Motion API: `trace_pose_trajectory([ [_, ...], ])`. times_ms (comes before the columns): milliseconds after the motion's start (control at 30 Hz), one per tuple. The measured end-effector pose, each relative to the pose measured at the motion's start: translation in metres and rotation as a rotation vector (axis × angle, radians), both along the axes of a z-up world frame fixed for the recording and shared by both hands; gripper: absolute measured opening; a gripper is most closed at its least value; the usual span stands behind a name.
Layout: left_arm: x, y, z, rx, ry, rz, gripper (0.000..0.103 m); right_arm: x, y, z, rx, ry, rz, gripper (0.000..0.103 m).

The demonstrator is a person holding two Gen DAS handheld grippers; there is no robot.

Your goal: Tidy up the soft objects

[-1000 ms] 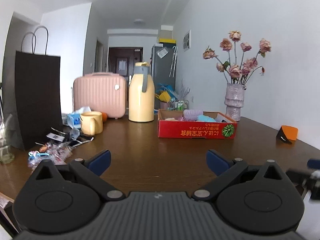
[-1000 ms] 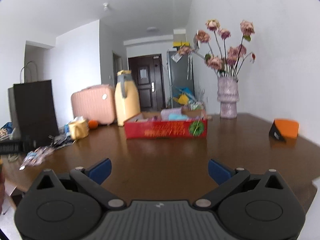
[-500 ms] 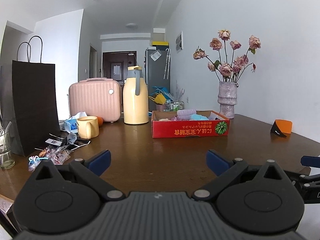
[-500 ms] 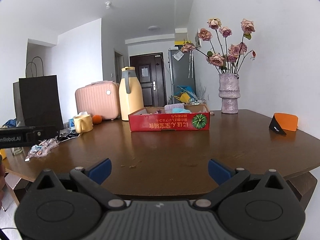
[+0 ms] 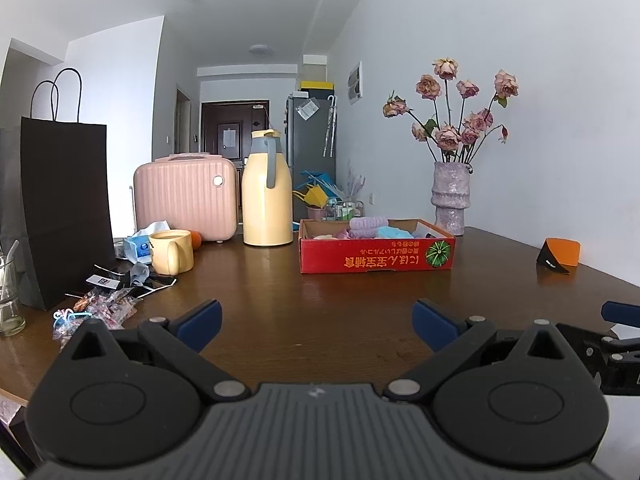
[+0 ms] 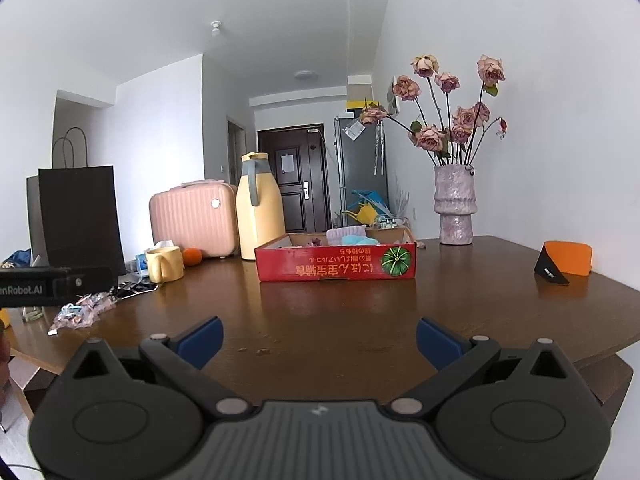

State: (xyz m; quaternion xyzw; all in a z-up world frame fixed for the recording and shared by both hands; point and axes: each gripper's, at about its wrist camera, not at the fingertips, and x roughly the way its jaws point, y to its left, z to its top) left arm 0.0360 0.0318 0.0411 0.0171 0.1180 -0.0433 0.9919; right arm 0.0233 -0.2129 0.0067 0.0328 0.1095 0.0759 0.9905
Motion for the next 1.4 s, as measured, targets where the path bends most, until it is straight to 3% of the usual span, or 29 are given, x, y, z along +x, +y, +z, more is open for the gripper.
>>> trace_pose_trajectory([
  [1400,0.0003,0.0004,-0.0016,0.004,0.001,-0.001,0.103,0.0008,-0.0003,-0.0021,0.017,0.0,0.008,0.103],
])
